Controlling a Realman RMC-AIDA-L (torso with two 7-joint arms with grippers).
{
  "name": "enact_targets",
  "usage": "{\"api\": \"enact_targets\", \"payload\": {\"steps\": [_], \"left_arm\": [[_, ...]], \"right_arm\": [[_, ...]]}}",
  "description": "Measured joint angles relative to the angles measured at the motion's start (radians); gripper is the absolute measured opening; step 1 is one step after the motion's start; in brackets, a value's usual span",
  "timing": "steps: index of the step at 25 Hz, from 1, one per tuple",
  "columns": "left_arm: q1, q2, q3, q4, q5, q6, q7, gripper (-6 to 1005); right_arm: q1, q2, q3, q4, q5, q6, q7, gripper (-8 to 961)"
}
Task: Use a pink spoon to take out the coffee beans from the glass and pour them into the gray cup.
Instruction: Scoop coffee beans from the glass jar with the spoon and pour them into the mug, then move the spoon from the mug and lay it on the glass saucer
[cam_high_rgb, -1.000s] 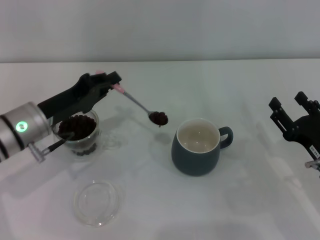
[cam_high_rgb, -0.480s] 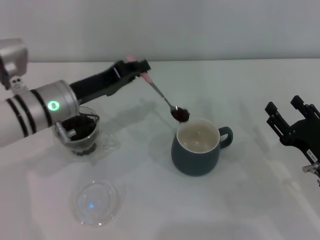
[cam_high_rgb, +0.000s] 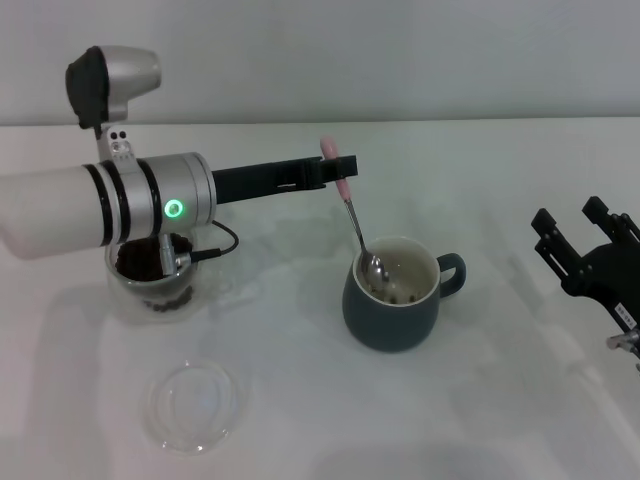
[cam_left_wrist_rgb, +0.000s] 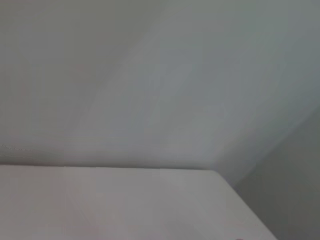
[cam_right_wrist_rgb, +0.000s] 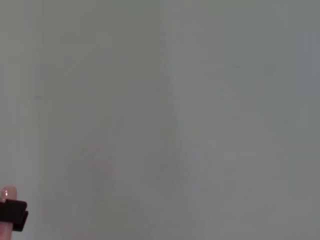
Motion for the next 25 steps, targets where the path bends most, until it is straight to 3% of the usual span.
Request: {"api": "enact_targets", "payload": {"steps": [8, 10, 16, 21, 23, 25], "left_arm": [[0.047, -0.001, 0.007, 0.053, -0.056, -0.004, 0.009, 124], [0.108, 0.003, 0.008, 0.085, -0.191, -0.079, 0.023, 125], [0.187, 0.01, 0.001, 0.113, -0.327, -0.213, 0.027, 125], [0.32, 0.019, 0.0, 0.113, -0.514, -0.354, 0.017, 125], [0.32, 0.019, 0.0, 0.113, -0.514, -0.354, 0.017, 125], [0.446, 0.033, 0.0, 0.112, -0.585, -0.398, 0.013, 125]], "right_arm": [[-0.006, 0.0, 0.0, 0.0, 0.0, 0.0, 0.001, 727], [-0.004, 0.0, 0.0, -0.001, 0.0, 0.0, 0.001, 727], [0.005, 0.0, 0.003, -0.002, 0.0, 0.0, 0.001, 727], [0.009, 0.0, 0.006, -0.002, 0.0, 0.0, -0.001, 727], [0.009, 0.0, 0.008, -0.001, 0.0, 0.0, -0.003, 727], [0.012, 0.0, 0.009, 0.001, 0.002, 0.0, -0.004, 727]]}}
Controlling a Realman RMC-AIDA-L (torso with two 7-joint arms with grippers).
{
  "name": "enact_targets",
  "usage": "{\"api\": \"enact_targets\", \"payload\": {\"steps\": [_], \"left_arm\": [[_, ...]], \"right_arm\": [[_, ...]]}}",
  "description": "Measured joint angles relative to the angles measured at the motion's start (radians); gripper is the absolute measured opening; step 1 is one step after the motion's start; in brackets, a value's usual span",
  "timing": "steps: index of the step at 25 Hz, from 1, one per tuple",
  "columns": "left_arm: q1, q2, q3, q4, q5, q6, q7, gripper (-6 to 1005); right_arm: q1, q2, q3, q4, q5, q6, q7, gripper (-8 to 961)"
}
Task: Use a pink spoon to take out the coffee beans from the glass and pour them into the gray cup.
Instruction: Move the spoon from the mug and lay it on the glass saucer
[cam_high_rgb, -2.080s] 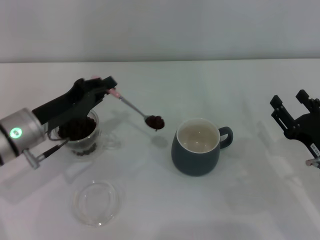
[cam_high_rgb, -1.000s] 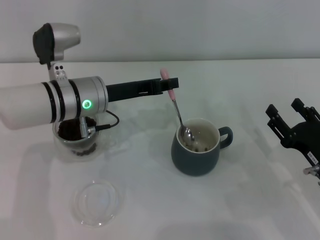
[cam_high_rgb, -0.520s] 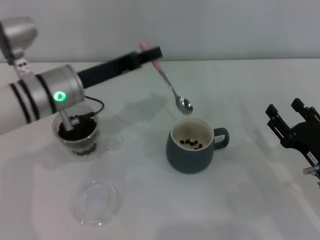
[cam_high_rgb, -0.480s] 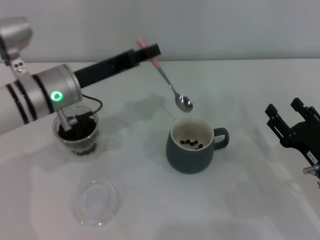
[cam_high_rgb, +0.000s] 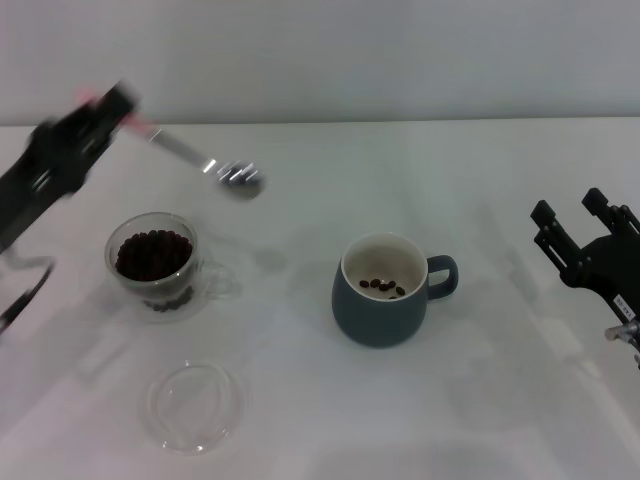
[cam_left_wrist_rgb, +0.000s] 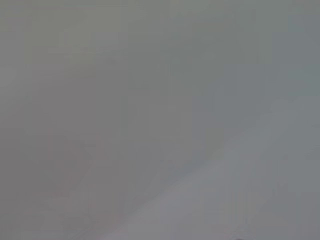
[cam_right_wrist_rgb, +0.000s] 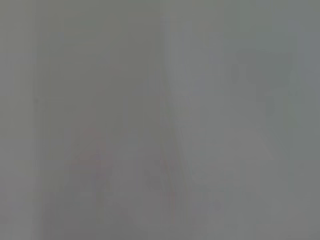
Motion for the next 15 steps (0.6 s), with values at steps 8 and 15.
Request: {"api": "enact_targets", "payload": {"steps": [8, 15], "left_arm": [[0.214, 0.038, -0.026, -0.054, 0.006, 0.028, 0.001, 126], [0.273, 0.083, -0.026, -0.095, 0.132, 0.036, 0.003, 126]], "right_arm": [[0.03, -0.001, 0.015, 0.028, 0.007, 0.0, -0.001, 727], [0.057, -0.002, 0.041, 0.047, 0.008, 0.004, -0.001, 727]]}}
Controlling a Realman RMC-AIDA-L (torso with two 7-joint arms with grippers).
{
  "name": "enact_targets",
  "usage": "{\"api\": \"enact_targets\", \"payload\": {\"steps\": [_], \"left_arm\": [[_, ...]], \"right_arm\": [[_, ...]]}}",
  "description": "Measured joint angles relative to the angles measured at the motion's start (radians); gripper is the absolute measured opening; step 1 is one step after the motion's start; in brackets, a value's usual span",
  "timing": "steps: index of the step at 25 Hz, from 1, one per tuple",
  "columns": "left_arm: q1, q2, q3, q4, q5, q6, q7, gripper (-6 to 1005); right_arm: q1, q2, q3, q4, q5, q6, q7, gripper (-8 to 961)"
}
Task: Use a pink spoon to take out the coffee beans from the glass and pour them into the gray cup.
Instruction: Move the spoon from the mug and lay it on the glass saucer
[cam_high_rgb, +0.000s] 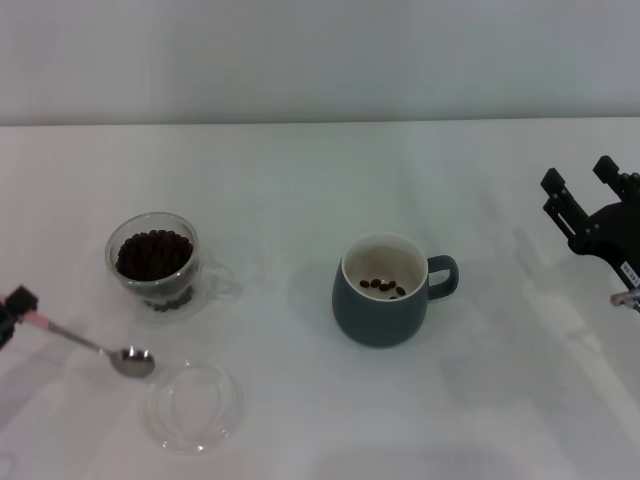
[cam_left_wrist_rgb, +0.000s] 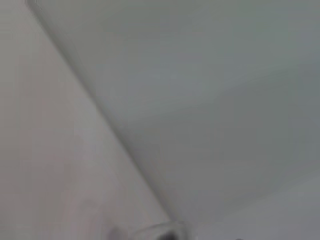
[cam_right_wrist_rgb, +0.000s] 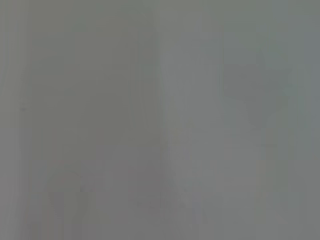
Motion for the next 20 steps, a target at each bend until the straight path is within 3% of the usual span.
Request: {"api": "enact_targets", "payload": {"steps": [7, 20], "left_arm": [[-0.012, -0.003, 0.0, -0.01, 0.064, 0.061, 0.01, 126], [-0.141, -0.033, 0.004, -0.01, 0.236, 0.14, 0.02, 127]], "right_arm": [[0.016, 0.001, 0.001, 0.007, 0.0, 0.003, 0.0, 727], [0.016, 0.002, 0.0, 0.014, 0.0, 0.004, 0.003, 727]]}}
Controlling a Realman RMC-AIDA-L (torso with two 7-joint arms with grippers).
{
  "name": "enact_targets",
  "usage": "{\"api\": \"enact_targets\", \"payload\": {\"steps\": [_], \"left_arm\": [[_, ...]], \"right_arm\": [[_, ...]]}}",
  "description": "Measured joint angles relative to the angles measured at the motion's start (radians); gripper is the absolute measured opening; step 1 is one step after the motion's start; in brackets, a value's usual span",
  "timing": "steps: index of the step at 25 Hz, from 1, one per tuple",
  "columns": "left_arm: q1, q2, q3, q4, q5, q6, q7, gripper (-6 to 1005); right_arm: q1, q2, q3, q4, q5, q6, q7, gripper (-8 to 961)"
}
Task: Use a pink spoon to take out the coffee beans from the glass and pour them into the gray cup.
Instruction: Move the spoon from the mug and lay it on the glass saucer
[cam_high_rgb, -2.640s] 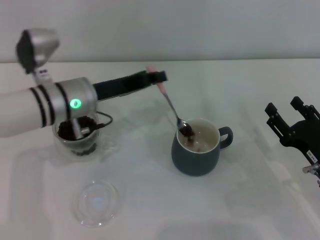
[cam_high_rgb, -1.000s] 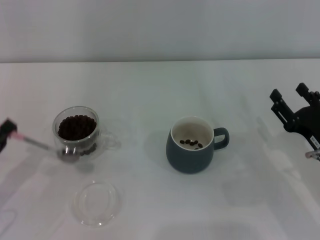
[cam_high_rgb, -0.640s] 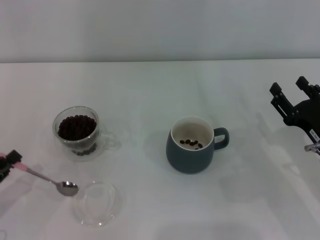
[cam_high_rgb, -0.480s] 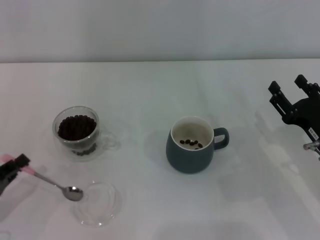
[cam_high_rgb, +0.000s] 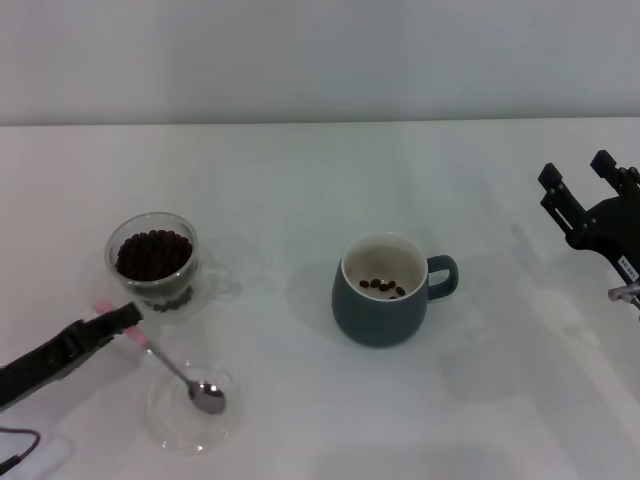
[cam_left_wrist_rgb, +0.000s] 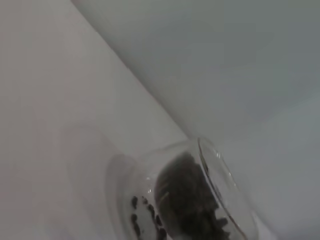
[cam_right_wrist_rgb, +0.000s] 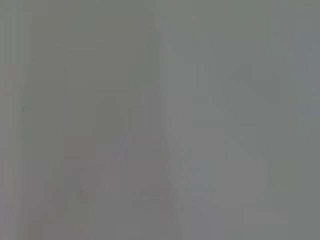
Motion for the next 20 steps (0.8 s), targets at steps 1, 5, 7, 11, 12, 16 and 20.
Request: {"api": "enact_targets", "payload": {"steps": [1, 5, 7, 11, 12, 16, 20], "left_arm": [[-0.01, -0.003, 0.0, 0.001, 0.013, 0.01, 0.001, 127], [-0.033, -0.017, 0.001, 0.01, 0.042, 0.03, 0.026, 127], [-0.038, -0.021, 0.0, 0.012, 0.048, 0.028, 0.055, 127], [-0.039, -0.029, -0.003, 0.017, 0.045, 0.03, 0.097, 127], [-0.038, -0.031, -0.003, 0.021, 0.043, 0.031, 0.105, 153], [-0.039, -0.034, -0.002, 0.027, 0.042, 0.022, 0.13, 255], [-0.033, -0.035, -0.004, 0.027, 0.039, 0.013, 0.155, 371]], "right_arm": [[0.0, 0.0, 0.0, 0.001, 0.0, 0.0, 0.0, 727], [-0.001, 0.0, 0.0, 0.001, 0.0, 0.0, -0.002, 727], [-0.002, 0.0, 0.0, 0.002, 0.0, 0.0, -0.002, 727], [-0.006, 0.0, 0.0, 0.002, 0.0, 0.0, -0.001, 727], [-0.007, 0.0, 0.001, 0.003, 0.001, 0.0, 0.0, 727], [-0.009, 0.0, 0.003, 0.002, 0.001, 0.0, 0.001, 727], [-0.01, 0.0, 0.003, 0.002, 0.002, 0.0, 0.002, 727]]}}
